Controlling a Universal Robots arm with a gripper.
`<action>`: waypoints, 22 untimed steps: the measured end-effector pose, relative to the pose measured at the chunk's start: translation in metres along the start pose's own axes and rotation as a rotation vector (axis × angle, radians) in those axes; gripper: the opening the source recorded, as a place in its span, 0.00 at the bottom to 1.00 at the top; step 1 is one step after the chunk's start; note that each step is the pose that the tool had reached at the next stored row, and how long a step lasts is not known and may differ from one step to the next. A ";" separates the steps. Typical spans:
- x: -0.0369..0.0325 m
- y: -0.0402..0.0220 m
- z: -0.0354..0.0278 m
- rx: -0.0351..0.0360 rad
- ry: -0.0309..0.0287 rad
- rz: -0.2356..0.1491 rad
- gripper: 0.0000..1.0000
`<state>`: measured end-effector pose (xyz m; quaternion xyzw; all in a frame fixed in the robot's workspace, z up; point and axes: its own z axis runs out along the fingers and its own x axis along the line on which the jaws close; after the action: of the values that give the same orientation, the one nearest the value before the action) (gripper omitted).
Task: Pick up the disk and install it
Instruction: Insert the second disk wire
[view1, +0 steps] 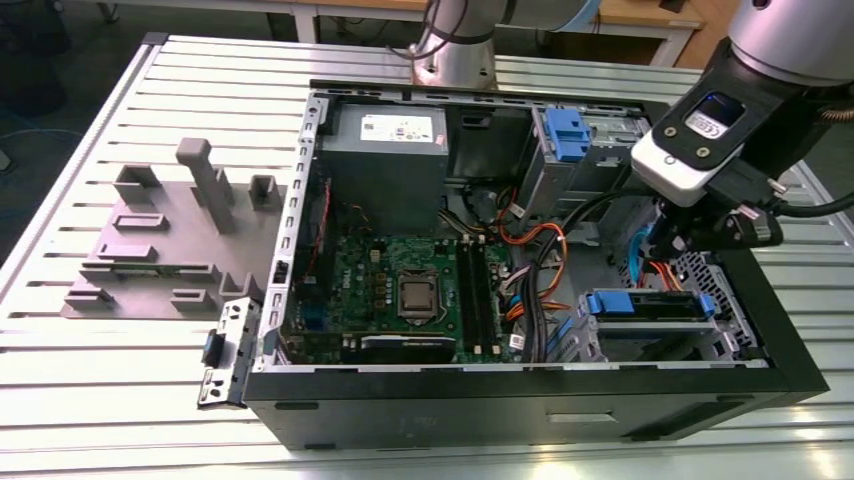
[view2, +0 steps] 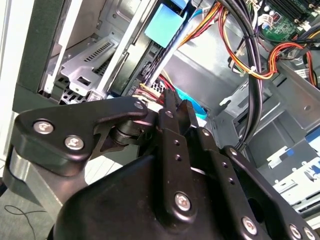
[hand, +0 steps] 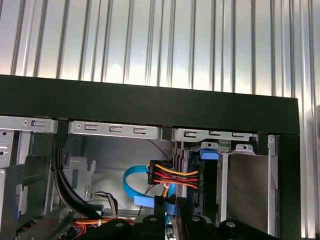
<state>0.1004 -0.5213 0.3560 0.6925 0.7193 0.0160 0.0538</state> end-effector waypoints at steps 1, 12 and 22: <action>0.0001 -0.0001 0.0011 0.0000 0.0000 0.000 0.24; 0.0002 -0.0002 0.0040 0.0000 0.0000 0.000 0.16; -0.0071 -0.0007 0.0062 -0.0004 0.0108 0.001 0.16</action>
<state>0.1007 -0.5287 0.3501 0.6927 0.7192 0.0199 0.0501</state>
